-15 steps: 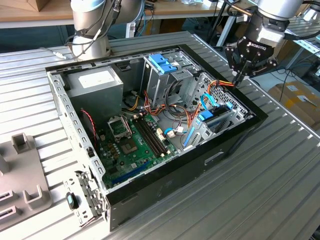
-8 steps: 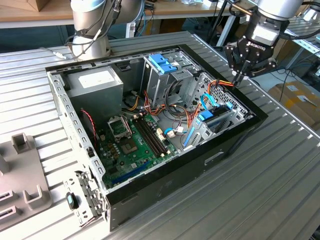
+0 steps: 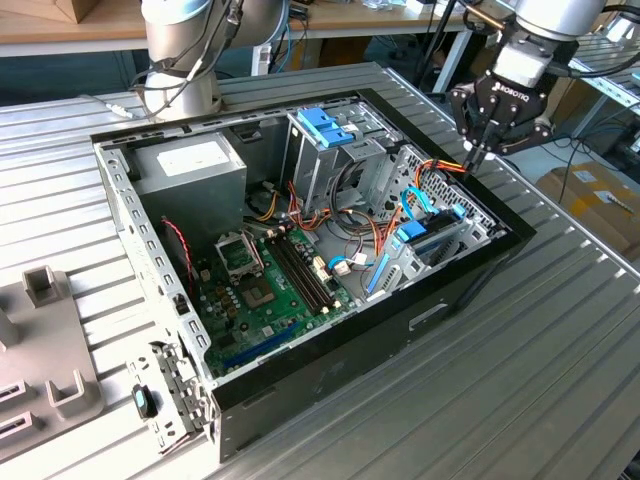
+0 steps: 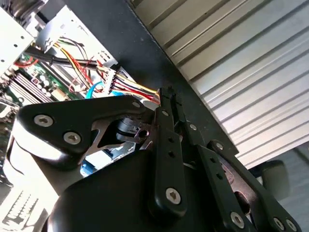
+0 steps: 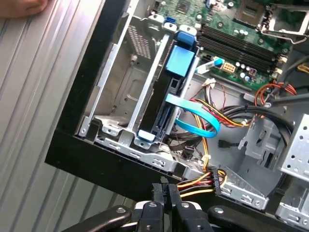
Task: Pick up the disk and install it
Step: 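Insert the second disk wire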
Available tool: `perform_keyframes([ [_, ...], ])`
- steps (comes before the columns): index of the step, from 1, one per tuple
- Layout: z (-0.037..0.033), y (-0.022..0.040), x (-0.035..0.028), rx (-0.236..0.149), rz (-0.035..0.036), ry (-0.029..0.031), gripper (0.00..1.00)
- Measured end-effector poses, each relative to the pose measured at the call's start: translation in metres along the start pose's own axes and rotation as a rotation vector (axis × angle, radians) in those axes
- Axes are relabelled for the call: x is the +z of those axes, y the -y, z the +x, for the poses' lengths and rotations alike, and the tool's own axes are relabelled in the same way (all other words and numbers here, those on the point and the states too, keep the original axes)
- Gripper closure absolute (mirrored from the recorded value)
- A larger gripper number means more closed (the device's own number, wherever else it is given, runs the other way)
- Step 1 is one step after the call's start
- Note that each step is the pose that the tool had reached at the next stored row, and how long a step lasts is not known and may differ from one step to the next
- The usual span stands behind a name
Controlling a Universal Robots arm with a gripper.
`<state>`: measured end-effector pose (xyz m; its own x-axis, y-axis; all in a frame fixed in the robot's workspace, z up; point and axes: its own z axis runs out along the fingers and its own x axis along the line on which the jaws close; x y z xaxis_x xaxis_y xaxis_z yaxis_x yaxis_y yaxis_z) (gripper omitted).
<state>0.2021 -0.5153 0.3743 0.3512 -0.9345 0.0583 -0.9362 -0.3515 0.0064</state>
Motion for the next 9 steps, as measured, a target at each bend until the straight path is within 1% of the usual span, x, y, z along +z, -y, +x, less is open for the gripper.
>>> perform_keyframes([
  [1,0.0,0.0,0.0,0.014,-0.0008,0.0,0.84],
  [5,0.0,0.0,0.0002,0.127,-0.0074,0.0009,0.84],
  [9,0.0,0.0,0.0003,0.195,-0.0113,0.0012,0.84],
])
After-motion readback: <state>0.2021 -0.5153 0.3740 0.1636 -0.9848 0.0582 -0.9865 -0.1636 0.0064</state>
